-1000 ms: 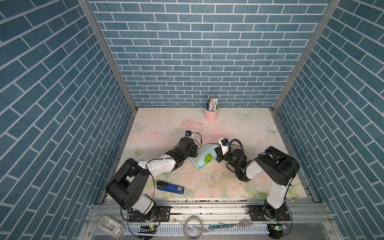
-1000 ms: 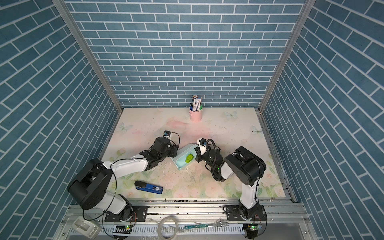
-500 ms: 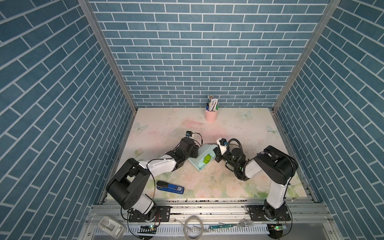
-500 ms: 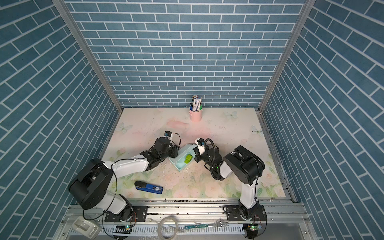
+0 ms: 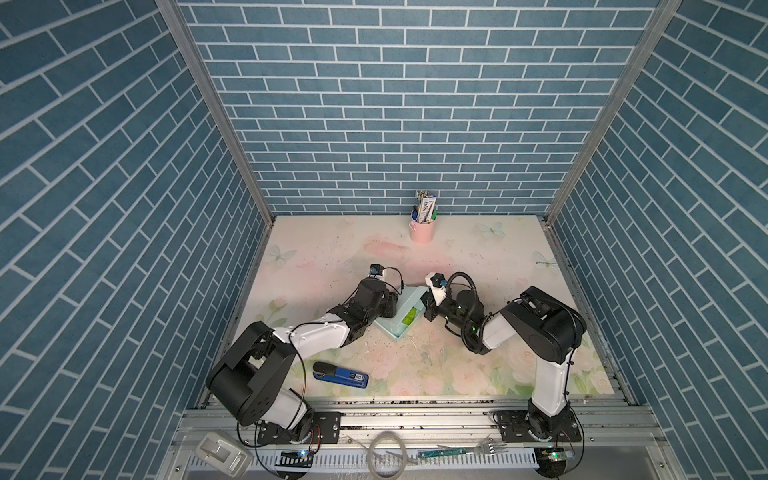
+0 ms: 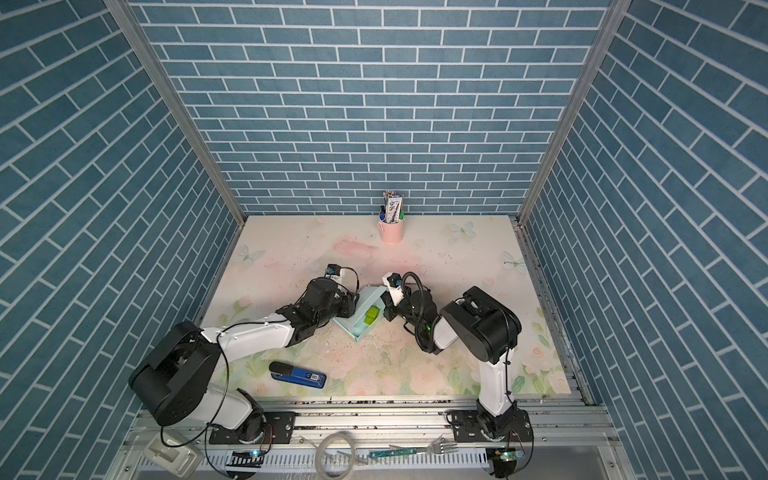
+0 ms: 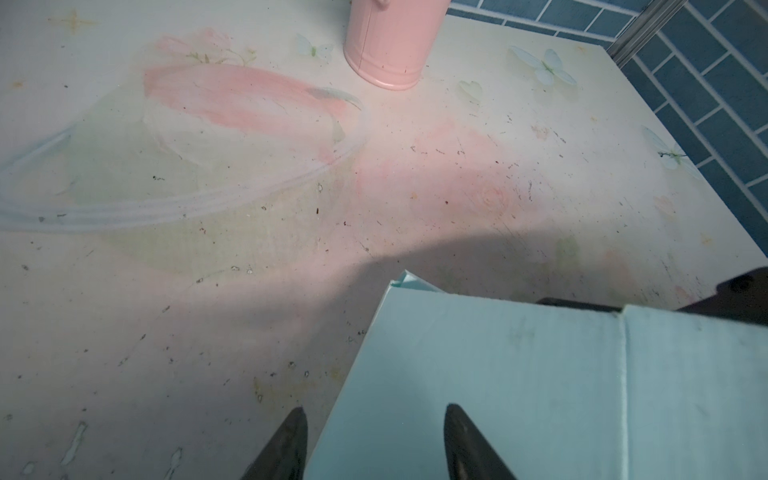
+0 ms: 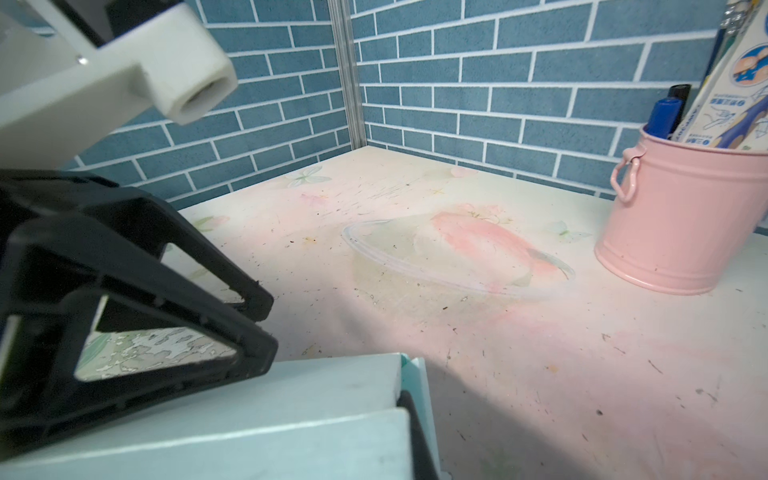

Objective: Fold the paper box
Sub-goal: 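Press the lid closed with the left gripper while the right holds the box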

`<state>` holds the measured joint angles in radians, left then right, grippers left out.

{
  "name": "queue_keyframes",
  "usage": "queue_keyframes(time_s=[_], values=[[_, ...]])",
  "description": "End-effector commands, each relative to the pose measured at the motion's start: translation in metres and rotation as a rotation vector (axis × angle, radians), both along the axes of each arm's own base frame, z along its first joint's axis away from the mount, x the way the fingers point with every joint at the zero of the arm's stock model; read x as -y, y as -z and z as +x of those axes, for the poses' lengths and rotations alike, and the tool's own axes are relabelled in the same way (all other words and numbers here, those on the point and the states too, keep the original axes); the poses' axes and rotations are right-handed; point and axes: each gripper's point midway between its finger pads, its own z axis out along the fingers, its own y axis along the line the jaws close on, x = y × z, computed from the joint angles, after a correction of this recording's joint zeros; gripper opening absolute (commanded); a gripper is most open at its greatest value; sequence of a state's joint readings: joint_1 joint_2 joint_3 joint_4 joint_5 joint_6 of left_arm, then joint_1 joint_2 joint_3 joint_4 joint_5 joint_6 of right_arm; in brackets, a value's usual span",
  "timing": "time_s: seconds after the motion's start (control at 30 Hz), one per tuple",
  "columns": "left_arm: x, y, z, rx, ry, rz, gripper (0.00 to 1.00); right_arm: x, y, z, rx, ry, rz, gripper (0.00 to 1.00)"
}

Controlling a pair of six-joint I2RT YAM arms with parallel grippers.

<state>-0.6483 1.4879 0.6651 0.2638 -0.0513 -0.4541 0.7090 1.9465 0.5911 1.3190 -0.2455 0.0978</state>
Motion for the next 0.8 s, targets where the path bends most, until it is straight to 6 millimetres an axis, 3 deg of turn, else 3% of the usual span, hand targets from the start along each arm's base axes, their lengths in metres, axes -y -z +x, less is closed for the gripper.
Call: queue_keyframes(time_s=[0.0, 0.13, 0.4, 0.77], values=[[-0.001, 0.008, -0.009, -0.014, 0.006, 0.008, 0.55, -0.004, 0.040, -0.007, -0.073, -0.042, -0.121, 0.02], [-0.004, 0.014, -0.010, -0.020, -0.002, 0.019, 0.55, 0.000, 0.036, -0.009, -0.079, -0.029, -0.115, 0.13], [-0.004, 0.028, -0.007, -0.040, -0.005, 0.053, 0.55, 0.014, 0.035, -0.022, -0.133, -0.015, -0.132, 0.47], [0.000, 0.042, -0.003, -0.064, -0.004, 0.096, 0.54, 0.022, 0.029, -0.041, -0.261, -0.045, -0.219, 0.60]])
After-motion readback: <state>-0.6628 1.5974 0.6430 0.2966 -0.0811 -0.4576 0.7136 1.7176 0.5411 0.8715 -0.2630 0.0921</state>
